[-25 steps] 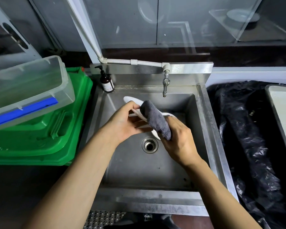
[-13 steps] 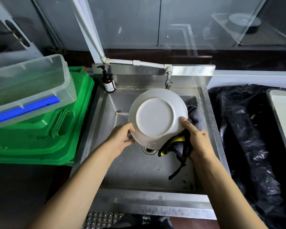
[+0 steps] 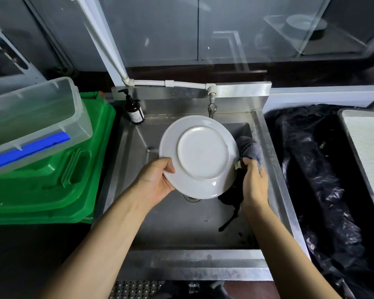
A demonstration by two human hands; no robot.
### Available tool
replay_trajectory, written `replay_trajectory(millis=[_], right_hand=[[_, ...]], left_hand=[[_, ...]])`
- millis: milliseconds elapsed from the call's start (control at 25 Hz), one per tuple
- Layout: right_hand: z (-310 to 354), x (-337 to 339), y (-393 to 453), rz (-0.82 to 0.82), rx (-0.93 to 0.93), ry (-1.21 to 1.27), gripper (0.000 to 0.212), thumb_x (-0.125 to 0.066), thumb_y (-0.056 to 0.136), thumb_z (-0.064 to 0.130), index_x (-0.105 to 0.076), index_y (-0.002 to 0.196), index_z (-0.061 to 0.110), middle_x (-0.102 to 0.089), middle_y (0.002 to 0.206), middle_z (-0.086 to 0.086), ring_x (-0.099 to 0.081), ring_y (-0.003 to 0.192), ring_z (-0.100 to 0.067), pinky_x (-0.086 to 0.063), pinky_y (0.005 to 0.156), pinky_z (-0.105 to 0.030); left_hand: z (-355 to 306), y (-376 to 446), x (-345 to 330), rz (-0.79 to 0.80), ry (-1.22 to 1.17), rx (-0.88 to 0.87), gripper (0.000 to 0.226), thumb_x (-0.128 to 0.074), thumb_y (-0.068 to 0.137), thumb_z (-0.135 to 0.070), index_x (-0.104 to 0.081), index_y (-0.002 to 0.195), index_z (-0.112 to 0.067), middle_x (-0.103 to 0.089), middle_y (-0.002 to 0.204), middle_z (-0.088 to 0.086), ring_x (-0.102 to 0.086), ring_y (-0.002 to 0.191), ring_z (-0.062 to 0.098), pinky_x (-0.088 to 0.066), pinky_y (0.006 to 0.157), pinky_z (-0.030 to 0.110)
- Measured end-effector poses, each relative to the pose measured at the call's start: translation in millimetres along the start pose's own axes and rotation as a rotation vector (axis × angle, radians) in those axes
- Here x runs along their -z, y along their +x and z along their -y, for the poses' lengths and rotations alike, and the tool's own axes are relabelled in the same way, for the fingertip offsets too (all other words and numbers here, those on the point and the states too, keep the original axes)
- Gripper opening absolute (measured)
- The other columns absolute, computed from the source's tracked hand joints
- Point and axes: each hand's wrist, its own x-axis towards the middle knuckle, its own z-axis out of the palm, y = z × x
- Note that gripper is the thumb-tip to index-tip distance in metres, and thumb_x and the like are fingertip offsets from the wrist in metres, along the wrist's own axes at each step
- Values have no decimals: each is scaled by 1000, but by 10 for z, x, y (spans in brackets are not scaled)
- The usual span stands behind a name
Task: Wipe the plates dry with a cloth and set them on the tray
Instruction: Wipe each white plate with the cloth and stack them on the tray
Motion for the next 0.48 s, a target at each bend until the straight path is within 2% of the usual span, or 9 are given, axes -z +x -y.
replay_trajectory(millis=[80, 200, 280, 320, 360, 400, 480], right_hand=[[-2, -19, 4, 45, 185, -76, 17, -52, 87, 35, -59, 76, 25, -59, 72, 13, -50, 65, -4, -43, 64, -23], [58, -27, 100, 139, 332, -191, 8, -48, 90, 31, -53, 90, 25, -54, 89, 6, -47, 81, -11, -40, 77, -33], [98, -76, 142, 182, 377, -264, 25, -47, 90, 31, -61, 111, 28, -62, 104, 9, -53, 101, -14, -42, 90, -34], [120, -130, 114, 209, 416, -293, 40, -48, 91, 32, -61, 129, 30, -65, 123, 10, -55, 117, -12, -42, 100, -30], [138, -192, 75, 250, 486, -329, 51, -48, 93, 33, -53, 144, 31, -58, 141, 11, -51, 131, -8, -39, 108, -26], [145, -249, 26, 314, 603, -367, 56, -48, 94, 33, -46, 150, 31, -50, 151, 15, -45, 139, -5, -34, 115, -24], [107, -296, -3, 440, 862, -439, 56, -46, 97, 28, -41, 153, 28, -43, 156, 17, -38, 146, -6, -28, 122, -29]], left_hand=[[0, -64, -31, 24, 32, 3, 52, -48, 58, 2, -68, 104, -13, -74, 98, 9, -73, 84, 25, -59, 71, 39], [-25, -161, -120, 66, 136, -18, 49, -47, 53, 1, -74, 90, -16, -71, 88, 9, -69, 77, 26, -57, 64, 36], [-39, -246, -221, 68, 224, -34, 38, -46, 51, 1, -71, 74, -17, -63, 76, 6, -60, 70, 25, -51, 63, 33], [-41, -283, -266, 49, 262, -40, 32, -46, 50, 1, -66, 69, -16, -57, 70, 5, -55, 67, 24, -48, 61, 31], [-40, -309, -295, 22, 297, -48, 27, -46, 49, 1, -61, 67, -13, -51, 67, 6, -50, 65, 24, -45, 60, 30], [-37, -335, -316, 0, 328, -60, 24, -46, 49, 1, -56, 68, -8, -46, 68, 8, -47, 67, 23, -42, 60, 29], [-36, -365, -315, -26, 368, -88, 26, -45, 49, 1, -51, 75, 4, -42, 73, 10, -43, 73, 25, -37, 61, 29]])
